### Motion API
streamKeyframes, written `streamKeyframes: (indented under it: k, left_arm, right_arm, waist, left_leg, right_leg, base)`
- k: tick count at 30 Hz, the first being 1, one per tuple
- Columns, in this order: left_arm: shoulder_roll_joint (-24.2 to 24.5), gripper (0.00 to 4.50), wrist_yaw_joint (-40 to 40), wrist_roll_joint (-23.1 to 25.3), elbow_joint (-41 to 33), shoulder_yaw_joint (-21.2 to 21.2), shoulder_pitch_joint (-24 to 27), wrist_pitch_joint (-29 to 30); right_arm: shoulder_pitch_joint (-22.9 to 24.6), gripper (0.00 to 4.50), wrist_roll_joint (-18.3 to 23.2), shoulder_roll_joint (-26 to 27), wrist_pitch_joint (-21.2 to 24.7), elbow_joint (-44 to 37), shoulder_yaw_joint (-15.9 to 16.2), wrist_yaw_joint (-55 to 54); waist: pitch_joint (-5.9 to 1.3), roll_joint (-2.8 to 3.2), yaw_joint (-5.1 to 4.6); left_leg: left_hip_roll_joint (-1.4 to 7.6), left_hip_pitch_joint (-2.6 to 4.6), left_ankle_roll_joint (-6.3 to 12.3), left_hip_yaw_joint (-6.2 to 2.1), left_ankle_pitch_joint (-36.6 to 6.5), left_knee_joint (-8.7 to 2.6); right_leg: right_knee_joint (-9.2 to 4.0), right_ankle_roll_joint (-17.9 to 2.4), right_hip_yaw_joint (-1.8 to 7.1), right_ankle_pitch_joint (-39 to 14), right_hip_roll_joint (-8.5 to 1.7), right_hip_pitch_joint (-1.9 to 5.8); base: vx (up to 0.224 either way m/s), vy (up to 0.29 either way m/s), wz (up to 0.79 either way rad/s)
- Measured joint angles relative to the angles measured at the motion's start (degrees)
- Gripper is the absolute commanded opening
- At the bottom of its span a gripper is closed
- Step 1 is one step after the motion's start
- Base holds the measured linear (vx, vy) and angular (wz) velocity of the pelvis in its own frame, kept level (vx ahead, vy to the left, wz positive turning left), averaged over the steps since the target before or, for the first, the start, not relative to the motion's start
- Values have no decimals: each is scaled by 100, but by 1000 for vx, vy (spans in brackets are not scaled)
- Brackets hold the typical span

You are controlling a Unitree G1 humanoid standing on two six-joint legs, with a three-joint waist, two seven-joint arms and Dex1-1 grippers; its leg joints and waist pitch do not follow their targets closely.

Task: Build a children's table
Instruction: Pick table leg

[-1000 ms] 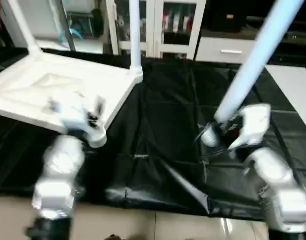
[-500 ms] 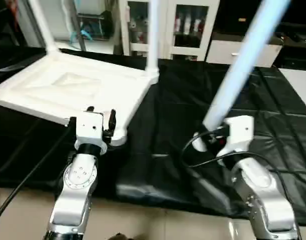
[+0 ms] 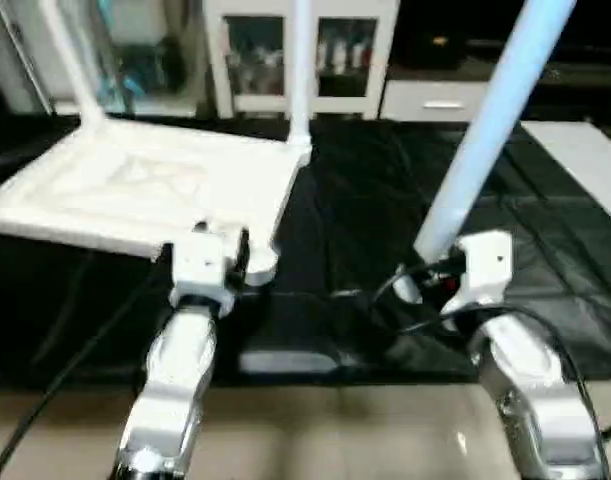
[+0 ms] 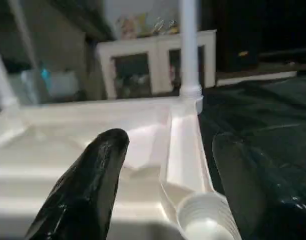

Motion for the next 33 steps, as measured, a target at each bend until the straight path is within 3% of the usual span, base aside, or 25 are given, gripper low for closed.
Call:
streamKeyframes:
  k: [1, 2, 4, 5, 6, 7, 8, 9, 10, 11, 13, 15, 17, 20, 21, 22, 23, 24, 26, 27, 28, 30, 31, 32, 33]
  left_arm:
    - [10, 314, 26, 35, 13, 9, 21, 25]
    - [39, 314, 30, 48, 35, 24, 32, 48]
    - [61, 314, 101, 98, 51, 162, 27, 52]
    - [44, 314, 136, 103, 51, 215, 28, 52]
    - [8, 314, 162, 103, 50, 239, 29, 51]
    - [-8, 314, 180, 107, 46, 241, 28, 67]
    - [-26, 314, 200, 109, 32, 241, 28, 102]
    - [-39, 314, 200, 83, 24, 248, 21, 160]
    - [-56, 314, 200, 61, 30, 260, 13, 200]
    - [-128, 314, 197, 27, 24, 214, -1, 204]
    - [-131, 314, 109, -107, 21, 223, -43, 206]
    - [-81, 314, 9, -224, 16, 303, -195, 202]
    - [-58, 314, -71, -325, 7, 403, -226, 186]
    - [-37, 314, -219, -330, 6, 373, -225, 194]
    - [-33, 314, -242, -330, 5, 361, -224, 197]
    - [-1, 314, -268, -328, 24, 376, -188, 196]
    - [70, 314, -291, -329, 69, 384, -194, 196]
    - [126, 314, -298, -334, 83, 407, -202, 196]
    - [78, 314, -347, -385, 89, 395, -231, 187]
    - [51, 314, -356, -393, 94, 383, -234, 186]
    - [14, 314, -365, -393, 146, 354, -258, 189]
    - [-116, 314, -414, -395, 223, 169, -397, 214]
    - [-125, 314, -437, -398, 222, 129, -444, 213]
    - [-92, 314, -469, -399, 223, 134, -475, 208]
    - [-65, 314, -485, -399, 234, 133, -475, 209]
  right_arm:
    - [3, 185, 2, 29, 6, 18, 56, 6]
    - [-9, 185, 8, 81, 6, 20, 83, 5]
    - [-109, 185, 8, 142, -13, 28, 147, -7]
    - [-135, 185, 7, 137, -36, 27, 147, -8]
    - [-135, 185, 7, 124, -52, 28, 147, -7]
    - [-135, 185, 11, 121, -52, 27, 147, -5]
    - [-151, 185, 17, 114, -52, 28, 145, -4]
    - [-195, 185, 20, 104, -50, 48, 122, -9]
    - [-189, 185, 23, 72, -47, 91, 67, -10]
    - [-176, 185, 21, 12, -29, 131, -6, -16]
    - [-216, 185, 20, -97, 32, 159, -82, 49]
    - [-338, 185, -1, -153, 33, 177, -59, 117]
    - [-536, 185, -34, -116, 29, 249, -3, 101]
    - [-760, 185, -32, -90, 21, 320, 21, 62]
    - [-785, 185, -24, -77, 21, 330, 2, 32]
    - [-855, 185, -9, -19, 28, 399, 23, 29]
    - [-921, 185, 15, 35, 29, 429, 25, 32]
    - [-971, 185, 23, 33, 27, 427, 26, 47]
    - [-961, 185, 17, 6, 11, 430, 24, 64]
    - [-960, 185, 12, -2, 8, 429, 24, 69]
    - [-935, 185, -20, -64, 5, 430, 23, 67]
    - [-844, 185, -81, -184, 7, 460, -5, 61]
    - [-803, 185, -83, -190, 7, 462, -43, 56]
    - [-786, 185, -67, -126, 11, 464, -74, 39]
    - [-789, 185, -36, -52, 14, 462, -64, 40]
  waist:
    - [-1, 18, -39]
    - [8, 40, -50]
    - [-19, 37, -13]
    - [-41, 44, 28]
    - [-57, 40, 66]
    - [-80, -2, 96]
    - [-110, -71, 141]
    - [-112, -94, 179]
    - [-107, -103, 231]
    - [-97, -117, 287]
    - [-76, -133, 385]
    - [-54, -113, 421]
    - [-4, -72, 416]
    - [89, -10, 418]
    - [129, -16, 425]
    - [146, -36, 454]
    - [156, -53, 444]
    - [164, -106, 434]
    - [154, -206, 400]
    - [130, -249, 412]
    - [115, -188, 451]
    - [40, -59, 469]
    - [3, -28, 470]
    - [-34, -25, 436]
    - [-43, -41, 365]
  left_leg:
    - [1, -19, -2, -30, 41, -31]
    - [1, -15, -9, -29, 60, -47]
    - [12, -14, 46, -34, 115, -113]
    - [13, -15, 79, -36, 210, -219]
    - [11, -15, 110, -25, 287, -316]
    - [0, -15, 153, -9, 324, -372]
    - [-28, -36, 143, 30, 375, -416]
    - [-47, -108, 185, 68, 421, -411]
    - [-67, -161, 382, 113, 468, -436]
    - [-59, -148, 529, 161, 473, -474]
    - [-8, -49, 351, 214, 543, -632]
    - [-6, -92, 214, 68, 625, -687]
    - [-3, -74, 164, -40, 595, -694]
    - [32, -74, 35, -81, 508, -665]
    - [65, -2, 40, -51, 503, -664]
    - [110, 69, 35, 43, 500, -668]
    - [98, 129, 35, 93, 500, -669]
    - [65, 207, 35, 192, 501, -668]
    - [13, 303, 38, 272, 499, -679]
    - [14, 301, 42, 307, 499, -706]
    - [43, 262, 64, 320, 486, -717]
    - [80, 164, 179, 364, 482, -696]
    - [83, 128, 238, 371, 501, -672]
    - [54, 144, 267, 365, 450, -670]
    - [25, 163, 304, 341, 403, -671]
  right_leg:
    - [-39, -262, 178, 5, 165, 13]
    - [-39, -465, 239, 31, 293, 22]
    - [203, -510, 239, -9, 553, 42]
    - [373, -461, 237, -53, 677, 22]
    - [431, -431, 237, -115, 722, 0]
    - [427, -438, 256, -144, 720, 3]
    - [271, -460, 327, -226, 667, 26]
    - [196, -223, 395, -298, 643, 35]
    - [208, -215, 392, -272, 640, -2]
    - [204, -210, 392, -249, 636, -15]
    - [174, -237, 386, -242, 651, -9]
    - [103, -264, 68, -199, 530, 52]
    - [-29, -264, -283, -201, 394, 252]
    - [-207, -238, -527, -219, 341, 525]
    - [-239, -197, -539, -247, 333, 568]
    - [-224, -214, -379, -283, 407, 623]
    - [-161, -249, -214, -331, 460, 644]
    - [-21, -326, -16, -409, 488, 632]
    - [54, -210, 170, -463, 483, 642]
    - [16, -176, 197, -467, 484, 683]
    - [-81, -121, 176, -462, 501, 722]
    - [-204, -79, 152, -449, 512, 717]
    - [-243, -63, 137, -456, 511, 721]
    - [-282, -38, 128, -471, 501, 717]
    - [-212, -20, 116, -499, 491, 652]
  base:
    - [-44, 159, 24]
    - [-32, 145, 8]
    - [-27, 107, 3]
    - [0, 0, 0]
    - [0, 0, 0]
    - [-30, -59, 4]
    - [-45, -108, -5]
    - [-45, -108, -5]
    - [-67, -137, -5]
    - [-80, -134, -5]
    - [-79, -117, -6]
    - [-69, -47, 11]
    - [-44, 3, 42]
    - [-9, 24, 59]
    - [15, 43, 71]
    - [41, 29, 49]
    - [69, 17, 16]
    - [69, 17, 16]
    - [103, 6, 4]
    - [107, -6, -1]
    - [128, -1, -9]
    - [148, 25, -1]
    - [171, 54, 7]
    - [229, 62, 8]
    - [229, 62, 8]
